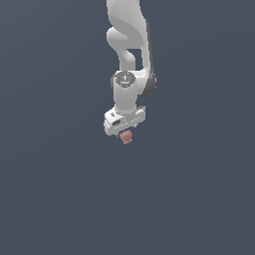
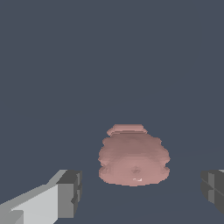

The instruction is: Pick up the object and move it to a goal position.

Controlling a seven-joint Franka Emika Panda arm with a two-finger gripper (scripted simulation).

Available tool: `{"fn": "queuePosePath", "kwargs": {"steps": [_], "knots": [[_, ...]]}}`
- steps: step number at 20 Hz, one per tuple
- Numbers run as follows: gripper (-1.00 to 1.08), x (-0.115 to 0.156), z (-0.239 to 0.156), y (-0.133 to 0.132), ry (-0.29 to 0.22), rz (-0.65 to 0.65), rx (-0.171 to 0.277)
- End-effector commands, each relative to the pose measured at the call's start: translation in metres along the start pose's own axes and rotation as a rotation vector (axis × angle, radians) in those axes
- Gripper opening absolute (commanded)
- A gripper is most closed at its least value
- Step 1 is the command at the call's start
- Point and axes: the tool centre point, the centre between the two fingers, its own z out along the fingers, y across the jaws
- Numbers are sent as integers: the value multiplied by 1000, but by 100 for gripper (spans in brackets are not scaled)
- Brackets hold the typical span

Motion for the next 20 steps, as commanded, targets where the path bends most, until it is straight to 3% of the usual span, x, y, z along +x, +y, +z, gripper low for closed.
{"fn": "queuePosePath", "kwargs": {"steps": [1,16,17,20], "knots": [[100,0,4,0,0,-1,0],[100,-1,49,0,0,-4,0],[-100,-1,49,0,0,-4,0],[-100,-1,49,0,0,-4,0]]}}
